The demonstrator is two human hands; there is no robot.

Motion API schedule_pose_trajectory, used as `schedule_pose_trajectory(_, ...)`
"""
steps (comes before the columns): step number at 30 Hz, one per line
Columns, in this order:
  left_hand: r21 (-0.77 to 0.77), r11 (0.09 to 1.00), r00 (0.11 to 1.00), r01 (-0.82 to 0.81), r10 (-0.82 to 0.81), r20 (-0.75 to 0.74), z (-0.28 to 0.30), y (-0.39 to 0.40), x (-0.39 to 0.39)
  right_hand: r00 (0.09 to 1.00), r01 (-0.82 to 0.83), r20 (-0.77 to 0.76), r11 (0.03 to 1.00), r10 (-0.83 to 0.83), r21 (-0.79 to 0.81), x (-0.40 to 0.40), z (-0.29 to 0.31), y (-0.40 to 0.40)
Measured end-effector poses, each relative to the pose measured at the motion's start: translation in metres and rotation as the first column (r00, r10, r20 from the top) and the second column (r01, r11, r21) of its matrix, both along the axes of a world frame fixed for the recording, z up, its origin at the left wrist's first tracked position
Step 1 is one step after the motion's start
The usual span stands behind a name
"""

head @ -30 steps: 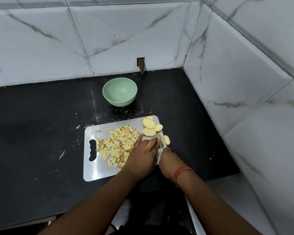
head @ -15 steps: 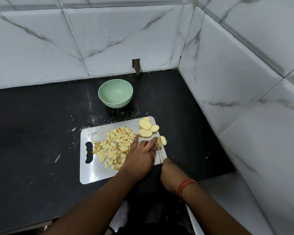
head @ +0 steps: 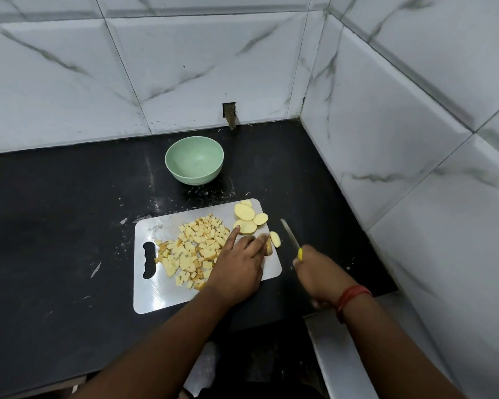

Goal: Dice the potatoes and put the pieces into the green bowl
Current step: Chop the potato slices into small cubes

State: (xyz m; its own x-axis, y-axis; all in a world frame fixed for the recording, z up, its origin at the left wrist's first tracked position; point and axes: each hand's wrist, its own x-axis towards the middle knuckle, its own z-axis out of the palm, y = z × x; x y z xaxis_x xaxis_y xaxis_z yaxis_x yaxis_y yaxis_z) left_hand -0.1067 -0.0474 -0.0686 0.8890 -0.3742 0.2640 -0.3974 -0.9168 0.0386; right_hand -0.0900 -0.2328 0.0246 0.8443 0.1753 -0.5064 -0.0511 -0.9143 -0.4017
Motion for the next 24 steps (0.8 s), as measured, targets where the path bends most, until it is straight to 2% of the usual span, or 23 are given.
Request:
schedule_pose_trajectory(2, -0.002, 1.0, 1.0, 0.004, -0.004, 0.01, -0.001, 0.0, 0.0, 0.99, 0.054, 0.126, 0.998, -0.058, 0.037, 0.017, -0.013, 0.007)
schedule_pose_trajectory(5, -0.004, 1.0, 1.0, 0.007, -0.007, 0.023, -0.002, 0.002, 0.0, 0.97, 0.134, 0.198, 0.99, -0.142, 0.052, 0.037, -0.033, 0.024)
schedule_pose_trajectory(10, 0.001, 1.0, 1.0, 0.024, -0.024, 0.008, 0.0, 0.007, -0.001, 0.953, 0.116, 0.277, 0.993, -0.122, 0.035, 0.054, -0.054, 0.037)
schedule_pose_trajectory(14, 0.011, 1.0, 1.0, 0.015, -0.015, -0.024, -0.002, 0.008, -0.001, 0.952, 0.094, 0.292, 0.995, -0.094, 0.014, 0.061, -0.056, 0.043)
schedule_pose_trajectory(19, 0.018, 1.0, 1.0, 0.009, -0.008, -0.029, -0.001, 0.008, -0.004, 0.935, 0.028, 0.351, 0.998, -0.049, 0.063, 0.073, -0.056, 0.048)
schedule_pose_trajectory(24, 0.014, 1.0, 1.0, 0.011, -0.011, -0.003, -0.004, 0.01, -0.007, 0.959, -0.021, 0.278, 0.968, -0.05, 0.249, 0.083, -0.057, 0.048)
